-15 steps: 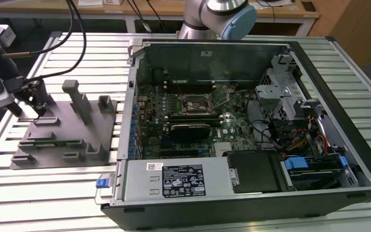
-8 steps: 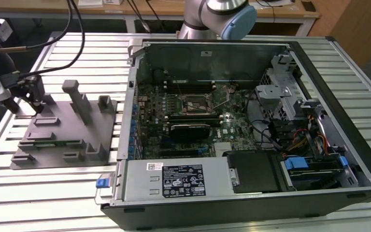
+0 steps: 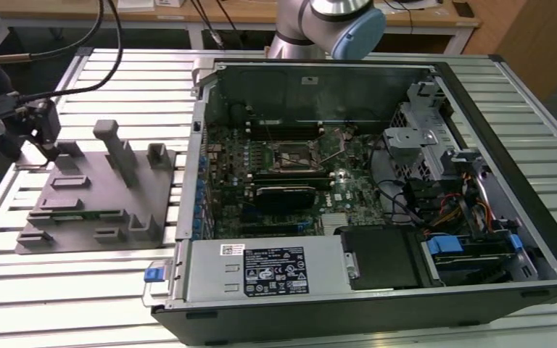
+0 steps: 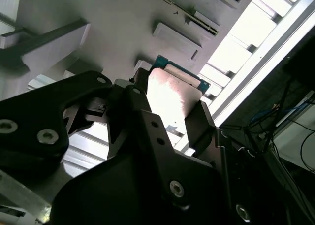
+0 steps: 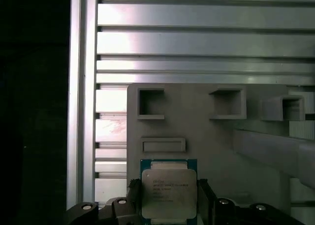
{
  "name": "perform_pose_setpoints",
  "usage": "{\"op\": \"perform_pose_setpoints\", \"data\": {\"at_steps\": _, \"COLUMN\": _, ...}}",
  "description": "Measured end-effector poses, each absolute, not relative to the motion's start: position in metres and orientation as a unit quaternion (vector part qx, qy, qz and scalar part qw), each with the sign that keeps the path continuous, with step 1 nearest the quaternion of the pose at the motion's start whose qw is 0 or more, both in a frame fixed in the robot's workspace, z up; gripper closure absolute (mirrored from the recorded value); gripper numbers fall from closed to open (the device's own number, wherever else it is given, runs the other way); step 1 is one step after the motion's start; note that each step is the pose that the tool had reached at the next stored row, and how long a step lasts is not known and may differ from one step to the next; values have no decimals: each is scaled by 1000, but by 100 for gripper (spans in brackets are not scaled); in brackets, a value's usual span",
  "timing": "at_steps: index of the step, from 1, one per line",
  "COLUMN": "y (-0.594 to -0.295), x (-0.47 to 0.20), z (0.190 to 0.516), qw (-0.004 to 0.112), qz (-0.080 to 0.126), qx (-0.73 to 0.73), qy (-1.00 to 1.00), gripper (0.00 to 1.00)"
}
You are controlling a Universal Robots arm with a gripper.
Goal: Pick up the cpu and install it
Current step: 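Pick up the cpu and move it towards the insertion slot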
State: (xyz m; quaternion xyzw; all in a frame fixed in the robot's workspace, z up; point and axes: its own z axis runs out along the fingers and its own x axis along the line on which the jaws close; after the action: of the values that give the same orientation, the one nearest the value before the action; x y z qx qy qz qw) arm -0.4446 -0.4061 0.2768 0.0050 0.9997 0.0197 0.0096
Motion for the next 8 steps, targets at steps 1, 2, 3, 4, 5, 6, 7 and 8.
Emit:
{"op": "perform_pose_setpoints", "data": {"at_steps": 1, "y": -406, "x": -445, "z": 279, "qw": 10, "qz": 20, "qx": 5, "qy": 1000, "gripper": 46}}
{"op": "perform_pose_setpoints", "data": {"at_steps": 2, "y": -406, "x": -445, "z": 282, "qw": 10, "qz": 20, "qx": 5, "qy": 1000, "gripper": 46}}
{"op": "perform_pose_setpoints", "data": {"at_steps": 3, "y": -406, "x": -445, "z": 284, "qw": 10, "qz": 20, "qx": 5, "qy": 1000, "gripper": 46}}
{"op": "perform_pose_setpoints", "data": {"at_steps": 4, "y": -406, "x": -445, "z": 287, "qw": 10, "qz": 20, "qx": 5, "qy": 1000, "gripper": 46}}
{"op": "perform_pose_setpoints", "data": {"at_steps": 5, "y": -406, "x": -445, "z": 290, "qw": 10, "qz": 20, "qx": 5, "qy": 1000, "gripper": 46}}
{"op": "perform_pose_setpoints", "data": {"at_steps": 6, "y": -406, "x": -445, "z": 292, "qw": 11, "qz": 20, "qx": 5, "qy": 1000, "gripper": 46}}
{"op": "perform_pose_setpoints", "data": {"at_steps": 7, "y": -406, "x": -445, "z": 295, "qw": 11, "qz": 20, "qx": 5, "qy": 1000, "gripper": 46}}
{"op": "perform_pose_setpoints", "data": {"at_steps": 8, "y": -406, "x": -445, "z": 298, "qw": 11, "qz": 20, "qx": 5, "qy": 1000, "gripper": 46}}
